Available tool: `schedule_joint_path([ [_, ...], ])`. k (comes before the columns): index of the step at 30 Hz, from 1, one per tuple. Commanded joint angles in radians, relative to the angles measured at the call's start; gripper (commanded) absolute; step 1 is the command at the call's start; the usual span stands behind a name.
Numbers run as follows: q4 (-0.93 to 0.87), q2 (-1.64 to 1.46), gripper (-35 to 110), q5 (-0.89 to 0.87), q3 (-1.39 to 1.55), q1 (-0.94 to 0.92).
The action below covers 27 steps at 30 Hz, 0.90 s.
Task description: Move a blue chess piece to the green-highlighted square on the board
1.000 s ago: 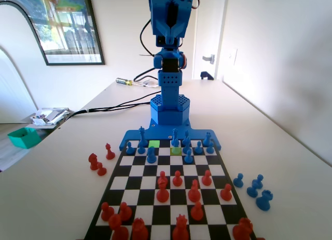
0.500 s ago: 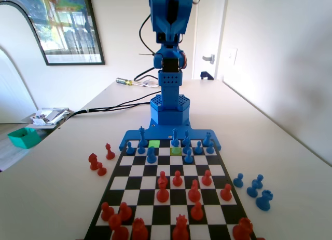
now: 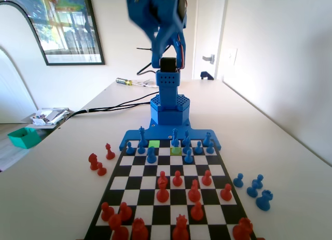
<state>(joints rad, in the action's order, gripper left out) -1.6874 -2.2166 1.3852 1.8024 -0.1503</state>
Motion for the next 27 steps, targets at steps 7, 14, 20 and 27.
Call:
schedule_joint_path([
  [7, 0.146, 0.267, 1, -0.189, 0.106, 0.043],
  [14, 0.275, 0.367, 1, -0.213, 0.242, 0.103],
  [20, 0.342, 0.393, 5, -0.198, 0.341, 0.141],
  [27, 0.403, 0.407, 11, -0.196, 0.394, 0.169],
])
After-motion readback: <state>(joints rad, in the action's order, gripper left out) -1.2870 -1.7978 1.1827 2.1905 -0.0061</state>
